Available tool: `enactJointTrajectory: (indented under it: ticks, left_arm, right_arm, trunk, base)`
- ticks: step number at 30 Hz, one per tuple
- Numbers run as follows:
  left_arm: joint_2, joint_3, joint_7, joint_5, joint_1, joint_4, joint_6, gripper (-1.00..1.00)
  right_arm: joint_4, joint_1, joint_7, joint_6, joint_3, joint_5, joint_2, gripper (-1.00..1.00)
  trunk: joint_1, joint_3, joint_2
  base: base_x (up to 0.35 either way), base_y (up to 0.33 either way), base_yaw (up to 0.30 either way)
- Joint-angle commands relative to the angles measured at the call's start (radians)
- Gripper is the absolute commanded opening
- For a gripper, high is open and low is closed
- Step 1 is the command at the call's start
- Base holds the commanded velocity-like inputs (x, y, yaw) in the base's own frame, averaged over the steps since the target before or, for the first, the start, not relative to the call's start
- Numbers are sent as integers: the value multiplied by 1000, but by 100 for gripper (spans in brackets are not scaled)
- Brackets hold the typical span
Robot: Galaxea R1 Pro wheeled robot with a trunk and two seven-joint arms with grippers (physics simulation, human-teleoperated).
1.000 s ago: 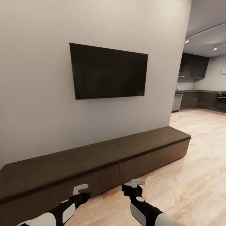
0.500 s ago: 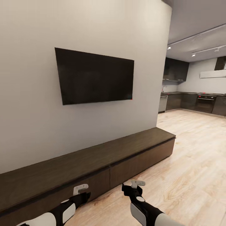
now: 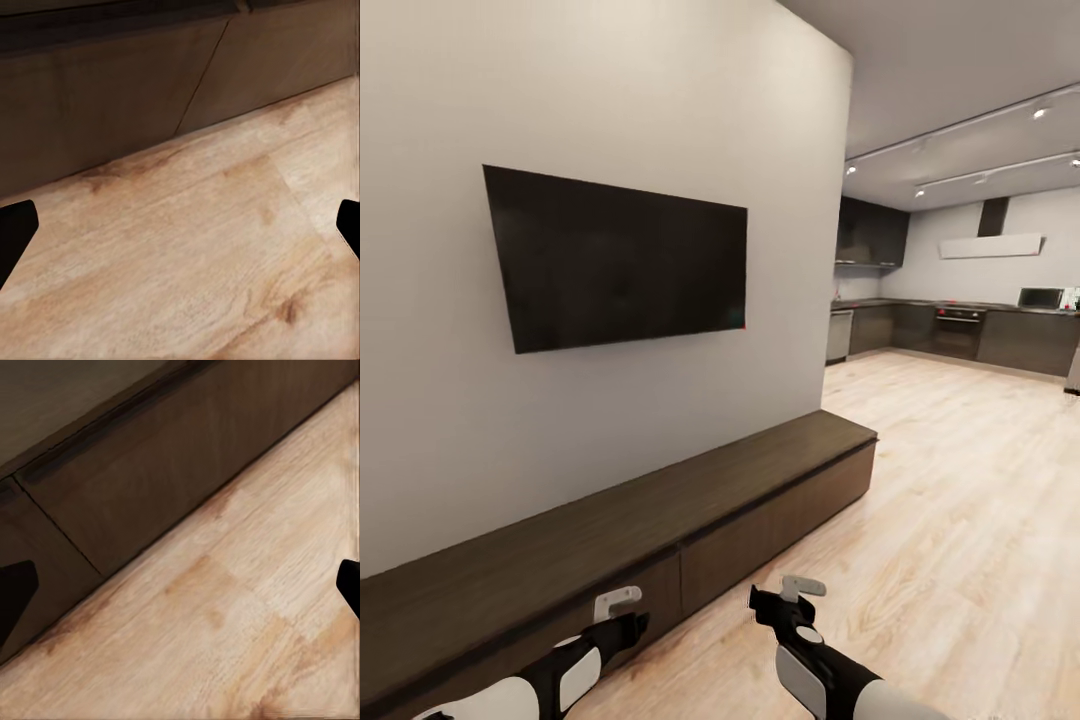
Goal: Place each of the two pumpkins and all three candles from the living room inside a cabinet in the living room (use any cabinet), then make sure every cabinet is closed, and position the cauldron so it is next to a table in the living room.
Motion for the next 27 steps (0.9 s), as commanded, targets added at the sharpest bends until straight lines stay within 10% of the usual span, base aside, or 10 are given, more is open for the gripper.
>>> enactJointTrajectory:
  ticks: [1,27]
  left_arm:
    - [0,-9,-2,11,0,0,-3,100]
    - [-8,-5,-2,10,0,1,-3,100]
  right_arm:
    - [0,-2,-4,-6,8,-16,0,100]
    - [37,-2,-4,-10,8,-42,0,100]
  trunk:
    - [-4,3,7]
    - [-104,114,189]
  base:
    - [0,0,-235]
    - [0,0,-237]
